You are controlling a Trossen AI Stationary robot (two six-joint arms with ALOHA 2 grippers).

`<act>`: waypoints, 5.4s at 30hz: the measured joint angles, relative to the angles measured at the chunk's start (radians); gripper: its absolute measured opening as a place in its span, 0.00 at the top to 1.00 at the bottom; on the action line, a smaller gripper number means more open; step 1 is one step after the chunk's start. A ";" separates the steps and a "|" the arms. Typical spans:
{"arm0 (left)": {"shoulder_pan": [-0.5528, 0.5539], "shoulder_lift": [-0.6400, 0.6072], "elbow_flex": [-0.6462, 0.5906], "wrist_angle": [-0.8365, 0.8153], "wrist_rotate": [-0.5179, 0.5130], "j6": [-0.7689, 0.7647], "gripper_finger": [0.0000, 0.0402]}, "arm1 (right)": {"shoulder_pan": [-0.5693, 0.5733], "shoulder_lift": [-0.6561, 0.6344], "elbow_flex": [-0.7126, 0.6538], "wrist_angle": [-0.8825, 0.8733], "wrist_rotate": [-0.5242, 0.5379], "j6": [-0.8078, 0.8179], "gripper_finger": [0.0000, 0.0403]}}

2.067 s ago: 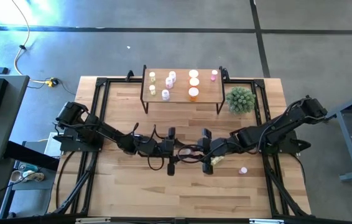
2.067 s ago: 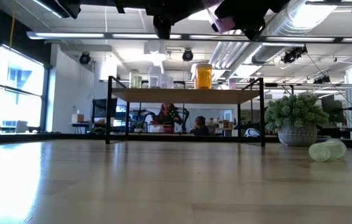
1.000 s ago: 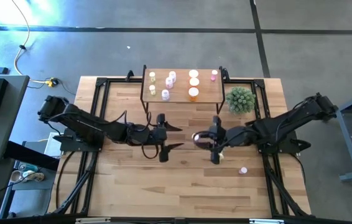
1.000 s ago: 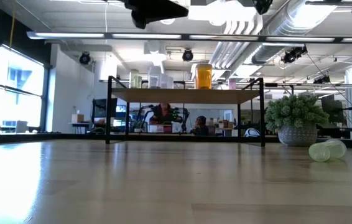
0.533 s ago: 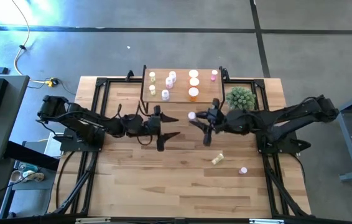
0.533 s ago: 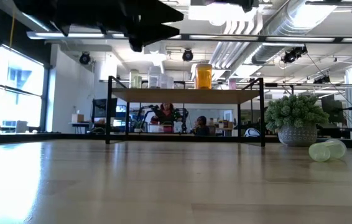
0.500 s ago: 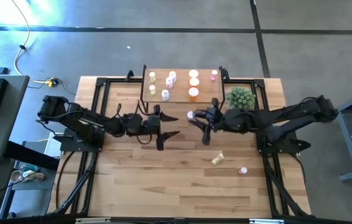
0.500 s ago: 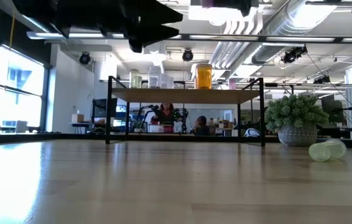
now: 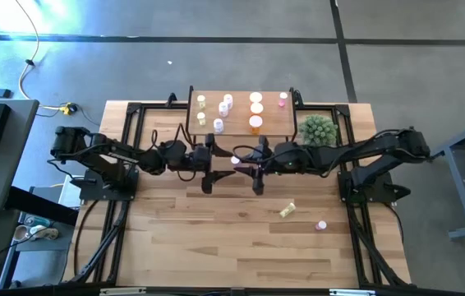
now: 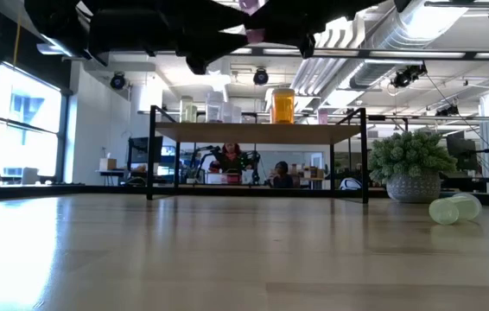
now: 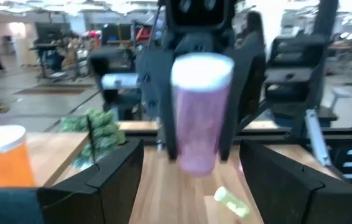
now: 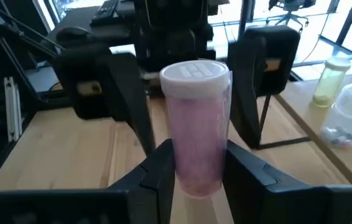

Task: Pick and place medicine bottles onto shelf by color
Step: Put the bottom pink pill bottle aligned with the other pink pill bottle on the shelf

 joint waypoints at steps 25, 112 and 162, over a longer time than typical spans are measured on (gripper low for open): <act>0.001 0.000 0.000 0.055 0.032 -0.063 0.37 | 0.009 0.075 0.000 0.112 -0.051 -0.006 0.74; 0.005 0.000 0.001 -0.211 0.001 -0.036 0.75 | -0.130 -0.124 0.151 -0.241 -0.054 -0.094 0.47; 0.005 0.000 0.001 -0.144 0.005 0.018 0.75 | -0.063 0.131 0.223 -0.265 -0.123 -0.032 0.51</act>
